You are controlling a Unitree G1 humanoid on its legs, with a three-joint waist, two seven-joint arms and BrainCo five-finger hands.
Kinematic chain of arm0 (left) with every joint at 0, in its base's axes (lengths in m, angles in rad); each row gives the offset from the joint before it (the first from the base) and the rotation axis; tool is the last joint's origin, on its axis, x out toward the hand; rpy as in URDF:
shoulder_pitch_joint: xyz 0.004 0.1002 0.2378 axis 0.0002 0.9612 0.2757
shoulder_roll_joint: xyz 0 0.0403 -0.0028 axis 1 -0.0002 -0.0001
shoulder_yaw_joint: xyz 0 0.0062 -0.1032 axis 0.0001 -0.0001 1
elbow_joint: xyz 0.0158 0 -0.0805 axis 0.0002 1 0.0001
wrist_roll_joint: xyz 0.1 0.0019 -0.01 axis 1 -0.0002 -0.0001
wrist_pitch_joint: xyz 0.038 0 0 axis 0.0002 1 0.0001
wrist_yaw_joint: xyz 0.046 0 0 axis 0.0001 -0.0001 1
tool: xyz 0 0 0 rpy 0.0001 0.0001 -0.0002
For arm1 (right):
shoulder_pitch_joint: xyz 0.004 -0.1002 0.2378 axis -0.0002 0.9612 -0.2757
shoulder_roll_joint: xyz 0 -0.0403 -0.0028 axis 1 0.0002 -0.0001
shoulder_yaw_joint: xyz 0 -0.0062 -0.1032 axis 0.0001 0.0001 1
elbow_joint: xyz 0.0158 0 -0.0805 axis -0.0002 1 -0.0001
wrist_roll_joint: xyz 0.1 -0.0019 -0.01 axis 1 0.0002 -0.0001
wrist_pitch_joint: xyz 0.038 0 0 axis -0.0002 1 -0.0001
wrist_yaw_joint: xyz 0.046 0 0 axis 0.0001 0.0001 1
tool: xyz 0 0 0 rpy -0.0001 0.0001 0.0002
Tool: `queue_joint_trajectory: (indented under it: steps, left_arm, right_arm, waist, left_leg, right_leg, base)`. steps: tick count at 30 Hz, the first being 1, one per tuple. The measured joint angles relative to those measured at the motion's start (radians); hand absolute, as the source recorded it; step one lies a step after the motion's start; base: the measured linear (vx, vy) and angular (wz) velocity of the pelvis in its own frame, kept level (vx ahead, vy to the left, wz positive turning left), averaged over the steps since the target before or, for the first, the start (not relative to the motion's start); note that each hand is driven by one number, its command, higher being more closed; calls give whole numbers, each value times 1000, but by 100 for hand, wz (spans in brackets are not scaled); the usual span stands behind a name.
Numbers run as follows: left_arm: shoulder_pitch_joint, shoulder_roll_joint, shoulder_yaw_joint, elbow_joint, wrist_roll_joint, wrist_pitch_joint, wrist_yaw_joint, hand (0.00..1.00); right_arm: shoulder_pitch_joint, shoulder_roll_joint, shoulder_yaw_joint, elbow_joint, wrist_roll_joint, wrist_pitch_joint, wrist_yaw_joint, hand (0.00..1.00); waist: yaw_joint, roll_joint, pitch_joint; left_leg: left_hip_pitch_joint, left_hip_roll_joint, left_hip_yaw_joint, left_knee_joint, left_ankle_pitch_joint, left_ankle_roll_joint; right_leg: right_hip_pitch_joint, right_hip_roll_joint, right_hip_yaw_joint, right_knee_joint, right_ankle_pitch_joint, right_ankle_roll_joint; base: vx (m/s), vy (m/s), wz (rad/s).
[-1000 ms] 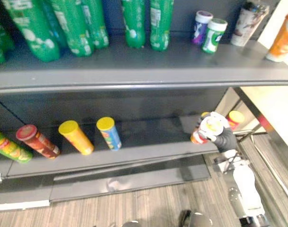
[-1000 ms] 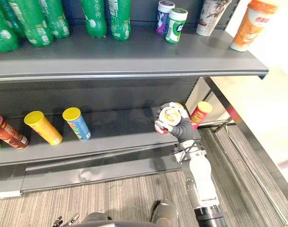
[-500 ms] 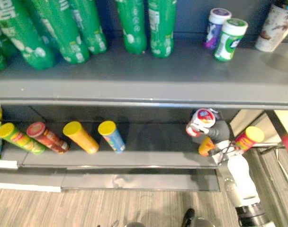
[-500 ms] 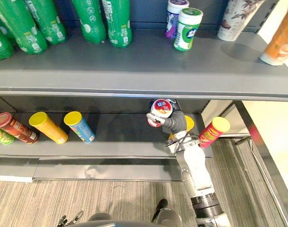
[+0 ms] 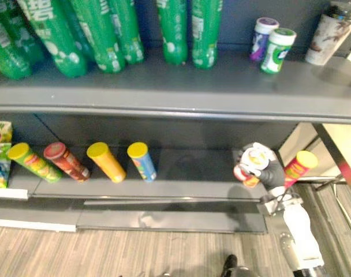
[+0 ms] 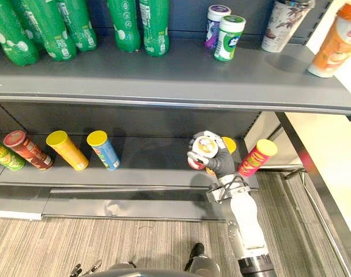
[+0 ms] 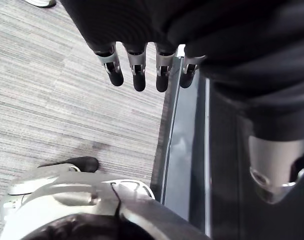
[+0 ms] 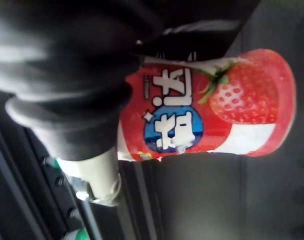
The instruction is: Put the gum and the chips on the shelf.
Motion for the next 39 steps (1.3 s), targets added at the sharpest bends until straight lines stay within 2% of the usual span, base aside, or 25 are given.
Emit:
queue_joint_trajectory:
  steps: [3,6,8,10,13,18,22,30,39]
  left_arm:
    - [-8,3,-4,0,6,8,-9,0]
    - [-27,8,-4,0,17,10,-25,0]
    - [-38,13,-3,-2,45,11,-30,0]
    - [-40,15,2,-3,47,13,-37,0]
    - [-40,27,7,-3,49,29,-46,0]
    - [-38,37,31,-11,75,47,-47,0]
    - [-39,35,46,-24,85,61,-47,0]
    - [-38,18,46,-23,86,62,-47,0]
    - [-36,4,46,-14,88,59,-43,0]
  right_arm:
    - [55,-1,-54,70,-29,3,-23,100]
    - [104,-1,-114,134,-39,14,-50,100]
    - [129,-1,-177,179,-39,15,-73,100]
    - [145,-1,-271,216,-67,14,-94,100]
    - [153,-2,-388,252,-72,12,-134,100]
    - [145,-27,-539,258,-72,-10,-187,100]
    - [128,-98,-644,195,-72,-22,-212,100]
    - [0,-216,-659,61,-30,-17,-182,100]
    - [-160,-277,-541,-18,52,62,-100,100]
  waist:
    - [-21,8,-18]
    - [-22,17,-25]
    - [-27,21,-28]
    - [-47,23,-29]
    - [-54,24,-29]
    - [-75,20,-28]
    - [-79,17,-32]
    - [-78,-5,-37]
    - [-70,-28,-36]
  left_leg:
    - [8,-4,15,-4,4,7]
    - [26,-5,37,-4,2,3]
    - [33,-4,50,-4,-1,-1]
    - [35,-4,60,-4,-3,-3]
    - [51,-2,88,-4,-9,-5]
    - [69,-2,116,1,-23,-5]
    - [73,-1,141,17,-42,-4]
    - [79,-2,147,17,-43,-3]
    - [85,-2,143,16,-44,-3]
  right_leg:
    - [1,2,13,-9,5,6]
    - [1,9,32,-10,5,7]
    - [1,12,42,-11,5,8]
    - [0,14,47,-12,5,8]
    - [-3,24,70,-11,6,8]
    - [-2,32,93,-9,6,9]
    - [-2,39,115,-18,16,8]
    - [7,45,120,-41,29,10]
    - [21,45,112,-54,34,13]
  base:
    - [20,14,-16]
    - [30,11,-20]
    - [30,4,-16]
    - [12,1,-8]
    - [4,-4,-22]
    - [-10,0,-20]
    - [-10,10,-18]
    - [-6,1,-4]
    - [-1,0,0]
